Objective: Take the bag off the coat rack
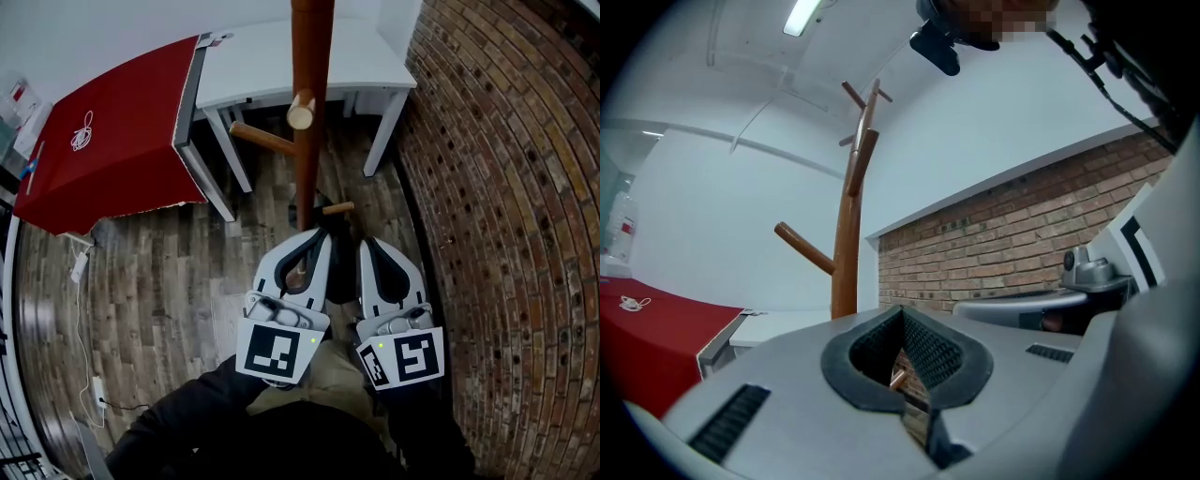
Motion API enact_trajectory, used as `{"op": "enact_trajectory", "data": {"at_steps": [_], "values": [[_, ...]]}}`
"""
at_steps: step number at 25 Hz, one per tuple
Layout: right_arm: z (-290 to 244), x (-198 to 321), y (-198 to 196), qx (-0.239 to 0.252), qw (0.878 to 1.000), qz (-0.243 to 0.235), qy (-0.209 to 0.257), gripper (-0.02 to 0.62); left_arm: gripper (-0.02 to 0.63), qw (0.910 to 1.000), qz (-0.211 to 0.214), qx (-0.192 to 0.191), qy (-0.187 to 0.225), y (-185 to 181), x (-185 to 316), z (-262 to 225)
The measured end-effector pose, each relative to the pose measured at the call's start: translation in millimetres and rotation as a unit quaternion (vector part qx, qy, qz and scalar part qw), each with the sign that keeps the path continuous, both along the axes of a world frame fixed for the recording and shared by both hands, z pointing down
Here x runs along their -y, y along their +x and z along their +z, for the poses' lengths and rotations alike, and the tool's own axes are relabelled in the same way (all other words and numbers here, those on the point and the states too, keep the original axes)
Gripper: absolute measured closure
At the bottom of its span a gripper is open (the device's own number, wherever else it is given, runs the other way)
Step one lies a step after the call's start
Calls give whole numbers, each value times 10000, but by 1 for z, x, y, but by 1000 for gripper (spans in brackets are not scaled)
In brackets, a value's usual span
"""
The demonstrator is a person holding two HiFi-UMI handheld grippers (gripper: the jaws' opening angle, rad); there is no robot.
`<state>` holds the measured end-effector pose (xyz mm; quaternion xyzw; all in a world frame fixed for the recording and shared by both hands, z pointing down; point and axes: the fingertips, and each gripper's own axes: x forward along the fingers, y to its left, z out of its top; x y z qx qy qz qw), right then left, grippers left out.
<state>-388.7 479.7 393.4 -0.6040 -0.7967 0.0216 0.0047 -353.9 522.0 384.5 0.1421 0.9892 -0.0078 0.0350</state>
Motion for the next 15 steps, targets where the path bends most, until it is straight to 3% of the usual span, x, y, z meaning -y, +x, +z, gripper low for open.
{"op": "enact_trajectory", "data": {"at_steps": [15], "values": [[103, -45, -17, -255, 9985, -469, 116, 571, 597, 9996, -253, -149, -21, -17, -36, 83]]}}
